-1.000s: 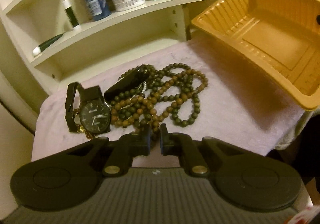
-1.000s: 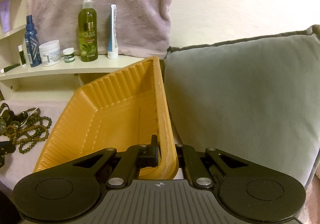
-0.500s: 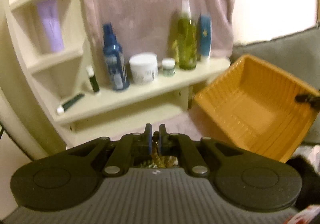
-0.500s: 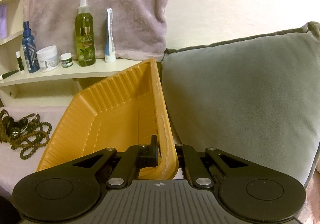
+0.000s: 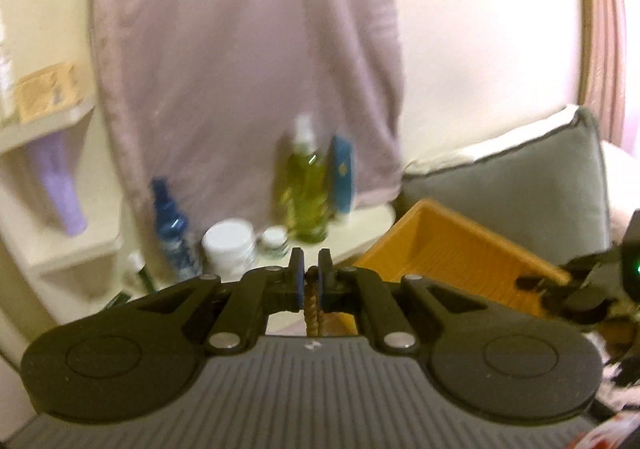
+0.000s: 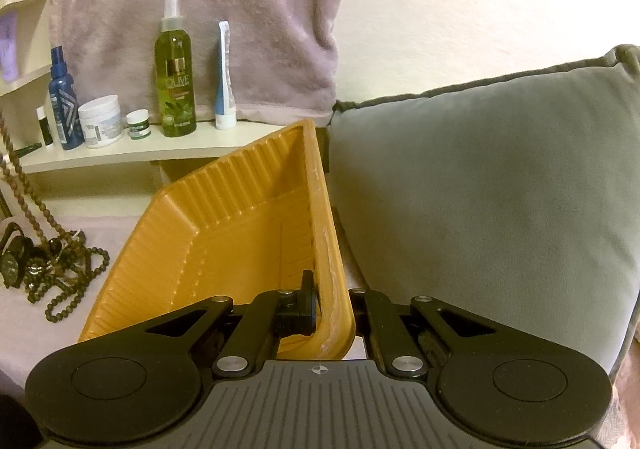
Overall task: Organize jewelry
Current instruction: 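Grasp the brown bead necklace with the left tool while the right tool holds the tray, then drop the brown bead necklace into the tray from the left tool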
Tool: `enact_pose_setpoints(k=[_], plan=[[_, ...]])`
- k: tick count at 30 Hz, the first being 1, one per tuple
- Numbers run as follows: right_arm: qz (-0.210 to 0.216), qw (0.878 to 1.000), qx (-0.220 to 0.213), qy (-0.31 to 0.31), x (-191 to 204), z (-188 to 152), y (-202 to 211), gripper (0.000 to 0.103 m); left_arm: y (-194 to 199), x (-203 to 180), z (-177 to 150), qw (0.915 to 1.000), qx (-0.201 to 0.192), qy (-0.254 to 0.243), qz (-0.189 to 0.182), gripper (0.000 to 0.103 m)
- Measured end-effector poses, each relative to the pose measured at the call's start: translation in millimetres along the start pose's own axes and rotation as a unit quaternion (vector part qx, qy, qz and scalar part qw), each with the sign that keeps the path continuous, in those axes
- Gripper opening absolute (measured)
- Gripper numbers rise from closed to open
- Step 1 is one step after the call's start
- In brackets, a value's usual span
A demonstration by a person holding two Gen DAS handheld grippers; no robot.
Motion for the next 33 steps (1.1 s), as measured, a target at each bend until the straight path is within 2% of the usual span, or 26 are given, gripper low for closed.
enact_pose_setpoints(k=[7, 11, 17, 26, 31, 33], plan=[[0.004, 1.000, 0.001, -0.001, -0.6, -0.5, 0.2, 0.005, 0.8, -31.8, 34.5, 0.9984, -0.038, -0.007, -0.040, 0.005], [0.007, 1.000, -0.001, -0.003, -3.0, 0.0, 1.5, 0.005, -10.8, -49.7, 40.9, 0.9974, -0.040, -0.001, -0.060, 0.005], [0.010, 1.000, 0.000, -0.007, -1.9, -1.8, 1.8, 0.005, -43.5, -71.5, 22.2, 0.9964, 0.000, 0.016, -0.083, 0.005], [0.011, 1.000, 0.001, -0.010, -3.0, -3.0, 1.5, 0.005, -94.0, -79.8, -29.7, 0.9907, 0.080, 0.033, -0.105, 0.006], [0.011, 1.000, 0.002, -0.010, -2.6, -3.2, 0.6, 0.005, -103.6, -81.5, -48.4, 0.9892, 0.096, 0.043, -0.102, 0.008], [0.011, 1.000, 0.002, -0.010, -2.2, -2.4, 0.3, 0.005, -103.4, -78.4, -52.1, 0.9892, 0.097, 0.046, -0.100, 0.012]])
Point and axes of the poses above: each gripper's, at about its wrist camera, not at the fingertips, and y roughly against the way its jaws point, x to its left, z to its top, the point moved 3 cm from there along -y, roughly the way its jaws point, and after that the axes turned 2 degrees about -z, right-handed, at the moved point
